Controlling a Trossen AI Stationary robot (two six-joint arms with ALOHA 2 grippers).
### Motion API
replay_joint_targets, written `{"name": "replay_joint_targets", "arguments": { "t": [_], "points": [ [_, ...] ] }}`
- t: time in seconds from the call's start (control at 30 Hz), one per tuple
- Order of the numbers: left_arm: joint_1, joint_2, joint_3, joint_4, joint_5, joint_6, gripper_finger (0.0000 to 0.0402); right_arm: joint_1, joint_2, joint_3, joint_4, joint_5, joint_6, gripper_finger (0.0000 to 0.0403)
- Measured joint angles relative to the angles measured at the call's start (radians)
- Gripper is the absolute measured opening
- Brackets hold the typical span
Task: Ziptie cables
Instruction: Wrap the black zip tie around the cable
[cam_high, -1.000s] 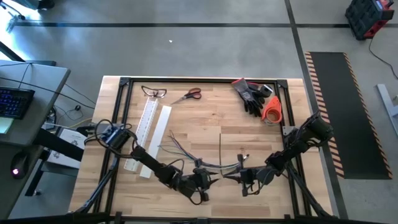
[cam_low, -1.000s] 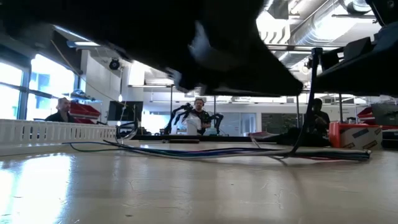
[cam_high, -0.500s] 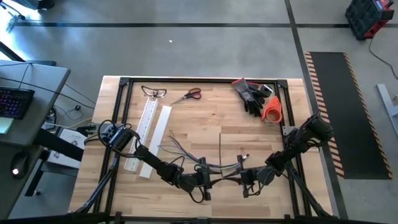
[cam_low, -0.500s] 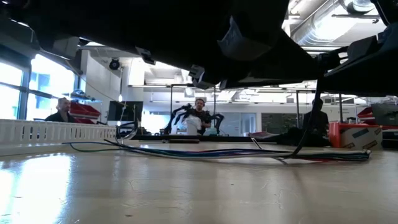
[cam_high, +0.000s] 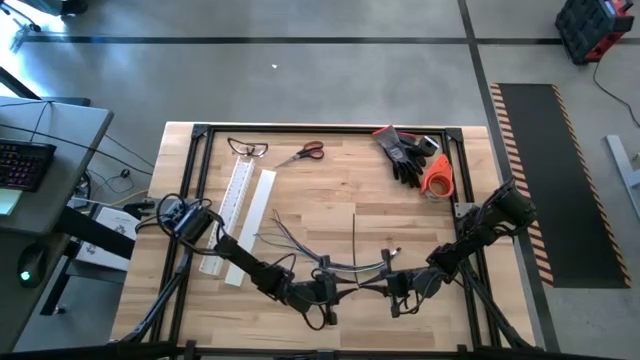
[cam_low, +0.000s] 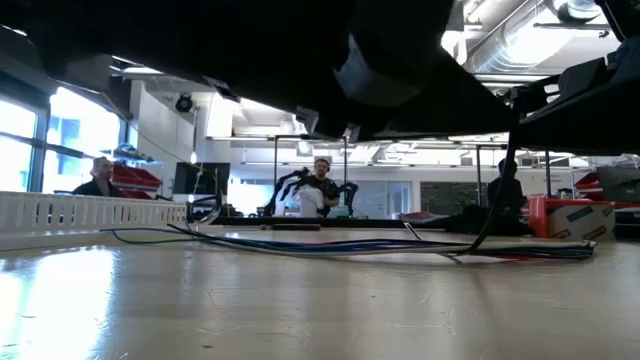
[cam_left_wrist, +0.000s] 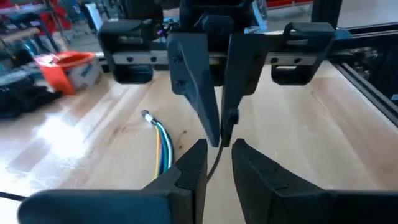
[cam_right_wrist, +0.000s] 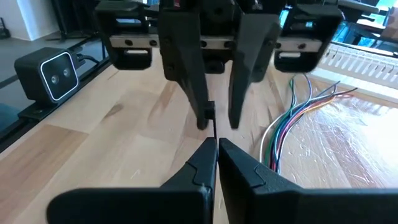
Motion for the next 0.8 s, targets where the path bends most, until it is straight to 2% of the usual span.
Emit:
{"name": "replay_joint_targets", "arguments": {
  "t": [0.13, 0.3, 0.43, 0.57, 0.8],
  "points": [
    [-0.009, 0.0, 0.0, 0.007, -0.001, 0.009, 0.0078, 0.0, 0.0, 0.0, 0.0, 0.0, 0.0, 0.0],
    [0.014, 0.0, 0.0, 0.013, 0.046, -0.031, 0.0109, 0.0, 0.0, 0.0, 0.0, 0.0, 0.0, 0.0],
    [0.029, 0.0, 0.0, 0.021, 0.053, -0.039, 0.0118, 0.0, 0.0, 0.0, 0.0, 0.0, 0.0, 0.0],
    [0.034, 0.0, 0.0, 0.021, 0.057, -0.039, 0.0109, 0.0, 0.0, 0.0, 0.0, 0.0, 0.0, 0.0],
    [0.034, 0.0, 0.0, 0.033, 0.084, -0.039, 0.0061, 0.0, 0.0, 0.0, 0.0, 0.0, 0.0, 0.0]
  ]
}}
